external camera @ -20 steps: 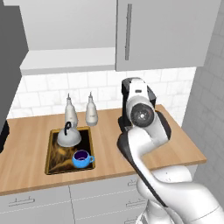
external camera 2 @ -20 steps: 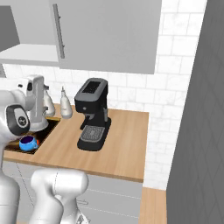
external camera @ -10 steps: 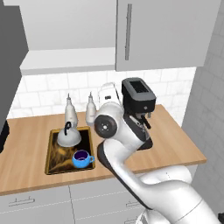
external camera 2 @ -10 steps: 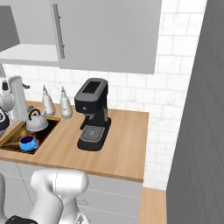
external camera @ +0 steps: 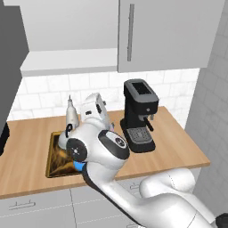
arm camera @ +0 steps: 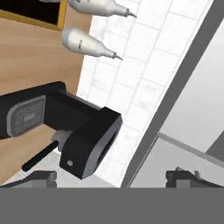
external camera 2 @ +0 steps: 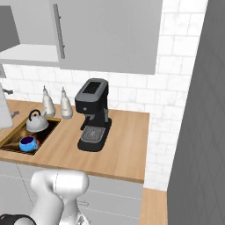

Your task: Pick the kettle from the counter and place it on the tray. Then pick the mug from the cabinet and place it on the tray. Then close the cabinet doors.

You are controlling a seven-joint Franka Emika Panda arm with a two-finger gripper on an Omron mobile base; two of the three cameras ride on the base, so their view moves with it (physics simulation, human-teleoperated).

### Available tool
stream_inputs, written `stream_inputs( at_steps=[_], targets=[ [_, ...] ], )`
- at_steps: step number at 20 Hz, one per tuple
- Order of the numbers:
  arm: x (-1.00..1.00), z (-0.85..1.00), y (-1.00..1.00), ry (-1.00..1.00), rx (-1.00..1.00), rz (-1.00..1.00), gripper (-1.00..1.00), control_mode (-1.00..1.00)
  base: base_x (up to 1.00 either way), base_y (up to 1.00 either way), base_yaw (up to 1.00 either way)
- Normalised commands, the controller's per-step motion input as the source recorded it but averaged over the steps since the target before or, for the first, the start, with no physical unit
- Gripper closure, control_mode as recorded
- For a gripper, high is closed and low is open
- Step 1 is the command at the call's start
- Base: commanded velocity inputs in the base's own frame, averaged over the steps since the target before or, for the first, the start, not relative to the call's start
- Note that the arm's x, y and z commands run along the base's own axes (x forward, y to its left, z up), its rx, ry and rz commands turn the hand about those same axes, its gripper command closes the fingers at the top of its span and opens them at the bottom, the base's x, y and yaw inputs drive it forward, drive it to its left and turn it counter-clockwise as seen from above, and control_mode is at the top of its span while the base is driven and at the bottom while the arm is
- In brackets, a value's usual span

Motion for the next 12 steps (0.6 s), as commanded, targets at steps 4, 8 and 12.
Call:
stream_inputs(
  at_steps=[4, 8, 12],
  targets=[
    [-0.41, 0.08, 0.48, 0.0, -0.19, -0.2, -1.0, -1.0, 0.0, 0.0, 0.0],
    [-0.47, 0.23, 0.46, -0.02, -0.2, -0.19, -1.0, -1.0, 0.0, 0.0, 0.0],
    [-0.38, 0.15, 0.51, -0.02, -0.21, -0.17, -1.0, -1.0, 0.0, 0.0, 0.0]
  ],
)
